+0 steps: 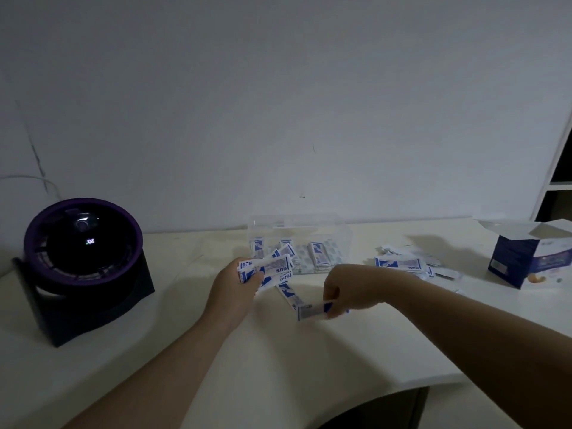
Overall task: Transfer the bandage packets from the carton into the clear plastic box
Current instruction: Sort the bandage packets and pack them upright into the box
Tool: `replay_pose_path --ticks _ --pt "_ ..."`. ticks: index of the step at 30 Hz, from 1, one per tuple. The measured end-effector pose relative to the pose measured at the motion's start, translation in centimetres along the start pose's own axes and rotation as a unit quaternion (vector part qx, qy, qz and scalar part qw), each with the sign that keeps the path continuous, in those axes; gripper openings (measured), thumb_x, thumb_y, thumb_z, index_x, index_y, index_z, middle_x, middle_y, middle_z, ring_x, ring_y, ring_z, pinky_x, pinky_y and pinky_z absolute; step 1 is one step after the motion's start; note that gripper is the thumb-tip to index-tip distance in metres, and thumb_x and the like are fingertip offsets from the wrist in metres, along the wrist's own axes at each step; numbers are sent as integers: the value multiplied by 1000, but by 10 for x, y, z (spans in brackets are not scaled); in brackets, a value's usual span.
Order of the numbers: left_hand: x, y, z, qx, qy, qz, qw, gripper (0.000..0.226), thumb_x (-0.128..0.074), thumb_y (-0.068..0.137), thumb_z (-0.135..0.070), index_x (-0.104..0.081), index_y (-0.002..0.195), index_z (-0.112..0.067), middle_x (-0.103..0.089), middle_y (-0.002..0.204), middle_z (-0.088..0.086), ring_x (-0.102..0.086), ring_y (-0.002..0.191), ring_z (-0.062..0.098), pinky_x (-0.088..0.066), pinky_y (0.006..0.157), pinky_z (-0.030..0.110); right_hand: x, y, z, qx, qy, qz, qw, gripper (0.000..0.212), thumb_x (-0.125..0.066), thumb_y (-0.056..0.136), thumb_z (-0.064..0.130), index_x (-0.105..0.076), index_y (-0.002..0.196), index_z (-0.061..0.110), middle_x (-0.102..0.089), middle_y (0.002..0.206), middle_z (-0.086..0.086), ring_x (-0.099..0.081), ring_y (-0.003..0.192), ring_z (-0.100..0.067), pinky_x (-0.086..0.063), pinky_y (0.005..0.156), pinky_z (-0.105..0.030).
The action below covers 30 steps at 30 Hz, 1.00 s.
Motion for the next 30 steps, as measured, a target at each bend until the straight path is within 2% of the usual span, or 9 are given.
replay_pose_path --ticks 7,10,12,15,18,20,23,26,30 --pt "19 2 -1 1 -38 -83 996 8 -57 91 -15 -58 97 -21 -63 83 -7 -59 74 11 -41 60 20 -2 32 10 -64 118 -8 991 34 -73 78 26 -64 94 -2 -51 62 -2 -47 47 -13 -42 49 -19" --pt "23 4 -4 -6 -38 -96 995 7 -57 92 -18 -57 98 -23 -62 82 -10 -59 73 6 -40 58 18 2 39 24 -73 99 -5 992 42 -77 76 25 -55 104 2 -56 81 -7 -63 72 -21 -56 65 -29" --pt "24 4 -4 -9 -33 -100 994 7 -56 92 -17 -57 96 -23 -62 81 -11 -57 72 3 -38 57 15 3 40 31 -73 69 14 995 43 -76 77 24 -54 106 1 -53 79 -7 -61 84 -25 -54 71 -30" --pt "24 2 -5 -13 -34 -99 994 7 -56 92 -17 -56 96 -22 -60 79 -14 -57 71 1 -38 56 14 6 42 34 -82 14 29 996 38 -73 80 29 -52 99 5 -45 71 -3 -51 87 -21 -45 62 -23" --pt "25 3 -7 -18 -37 -101 994 7 -56 93 -17 -56 97 -22 -60 80 -14 -57 72 1 -39 56 12 0 48 28 -94 44 42 994 47 -74 79 29 -58 113 0 -55 87 -7 -54 87 -22 -51 78 -28" --pt "26 3 -8 -20 -38 -104 994 7 -56 93 -17 -55 97 -22 -60 80 -13 -57 71 1 -37 54 10 -4 49 28 -87 60 41 994 37 -72 80 30 -60 101 3 -56 87 -6 -56 76 -18 -51 69 -25" --pt "26 2 -7 -14 -44 -101 994 6 -55 93 -17 -56 97 -22 -61 80 -11 -58 71 5 -39 55 14 3 39 33 -18 -25 -23 999 26 -63 86 31 -59 78 7 -53 77 -5 -50 66 -16 -43 60 -23" --pt "20 6 -6 -10 -48 -57 997 9 -56 91 -15 -57 95 -23 -64 80 -9 -60 74 12 -43 61 21 17 16 35 57 -8 -132 990 21 -56 92 26 -66 102 10 -64 98 -7 -59 89 -19 -46 79 -26" --pt "-12 1 -6 -13 -17 93 995 23 -53 92 -9 -59 88 -31 -67 82 -5 -60 73 15 -47 68 27 24 -6 26 98 -12 -253 962 16 -55 93 29 -64 102 19 -64 100 0 -52 91 -15 -42 77 -23"
Point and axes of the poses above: each hand's wrist, its own y-axis towards the middle knuckle, its own x-axis out of the back of the hand, z = x × y, the point moved 8 cm from there along y, towards the middle knuckle
